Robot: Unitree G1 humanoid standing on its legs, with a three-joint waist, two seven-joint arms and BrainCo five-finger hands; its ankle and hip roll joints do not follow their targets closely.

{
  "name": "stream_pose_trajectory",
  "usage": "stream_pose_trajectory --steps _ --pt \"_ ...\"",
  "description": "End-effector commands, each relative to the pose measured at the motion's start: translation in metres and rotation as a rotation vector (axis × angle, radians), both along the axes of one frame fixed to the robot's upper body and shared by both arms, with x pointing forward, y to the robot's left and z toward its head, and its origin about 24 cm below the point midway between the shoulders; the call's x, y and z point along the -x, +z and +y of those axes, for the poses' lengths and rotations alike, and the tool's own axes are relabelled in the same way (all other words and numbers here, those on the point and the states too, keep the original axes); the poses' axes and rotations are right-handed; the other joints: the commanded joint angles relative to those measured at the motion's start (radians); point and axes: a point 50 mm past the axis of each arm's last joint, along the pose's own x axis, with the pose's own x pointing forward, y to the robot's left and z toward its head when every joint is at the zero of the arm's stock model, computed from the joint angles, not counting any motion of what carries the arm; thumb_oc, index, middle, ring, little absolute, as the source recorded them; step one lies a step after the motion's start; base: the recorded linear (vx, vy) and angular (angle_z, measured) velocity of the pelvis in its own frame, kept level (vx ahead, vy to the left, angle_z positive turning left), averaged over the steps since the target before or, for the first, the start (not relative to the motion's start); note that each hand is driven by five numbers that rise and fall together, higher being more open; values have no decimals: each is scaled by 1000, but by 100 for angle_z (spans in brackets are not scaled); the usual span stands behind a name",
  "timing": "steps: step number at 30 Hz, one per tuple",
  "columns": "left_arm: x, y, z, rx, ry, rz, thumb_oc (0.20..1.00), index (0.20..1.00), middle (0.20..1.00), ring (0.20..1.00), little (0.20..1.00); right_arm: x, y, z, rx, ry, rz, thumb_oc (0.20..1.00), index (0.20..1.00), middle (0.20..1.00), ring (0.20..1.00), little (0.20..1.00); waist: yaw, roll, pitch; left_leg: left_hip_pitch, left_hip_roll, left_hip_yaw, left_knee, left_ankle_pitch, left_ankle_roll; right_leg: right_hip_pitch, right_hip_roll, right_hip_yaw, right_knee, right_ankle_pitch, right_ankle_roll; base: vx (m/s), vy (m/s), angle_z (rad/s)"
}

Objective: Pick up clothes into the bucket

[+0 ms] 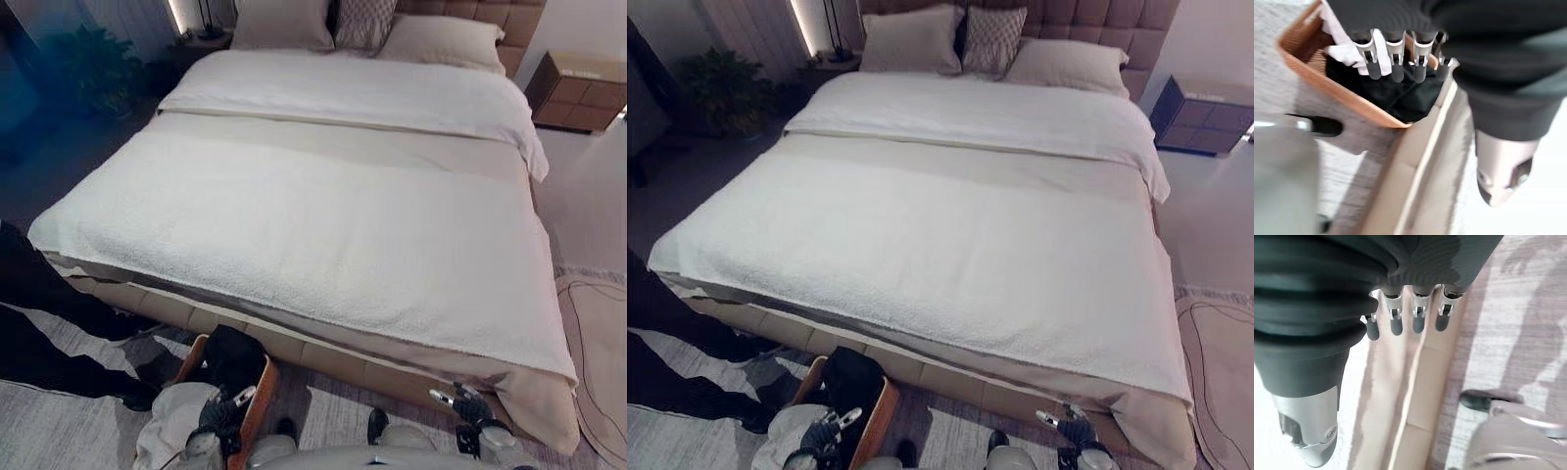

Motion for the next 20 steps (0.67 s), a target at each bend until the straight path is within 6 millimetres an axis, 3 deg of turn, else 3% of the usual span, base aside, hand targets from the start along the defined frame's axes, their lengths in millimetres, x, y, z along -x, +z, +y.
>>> stream_pose_trajectory --steps 1,4,12,20 --pt "-6 2 9 -61 -126 21 1000 1000 1000 1000 1000 -18 6 2 8 52 -48 1000 1000 1000 1000 1000 -2 -55 20 -47 -43 17 49 -4 -5 82 -32 -36 -76 1 42 59 2 1" --pt "-3 1 7 -84 -208 43 1000 1000 1000 1000 1000 -17 5 6 -3 62 -42 1000 1000 1000 1000 1000 -4 -55 9 -34 -47 18 54 -14 -3 98 -35 -32 -76 -3 41 24 4 -1" --pt "5 -3 2 -64 -170 67 1000 1000 1000 1000 1000 -10 -2 15 -16 103 5 1000 1000 1000 1000 1000 5 -58 -5 -13 -61 7 58 -30 5 127 -44 -37 -77 -10 41 3 1 0" --pt "0 0 5 -90 -226 60 1000 1000 1000 1000 1000 -2 -5 15 4 126 49 1000 1000 1000 1000 1000 -1 -55 -12 -1 -68 7 45 -35 8 133 -52 -34 -74 -9 44 2 6 2"
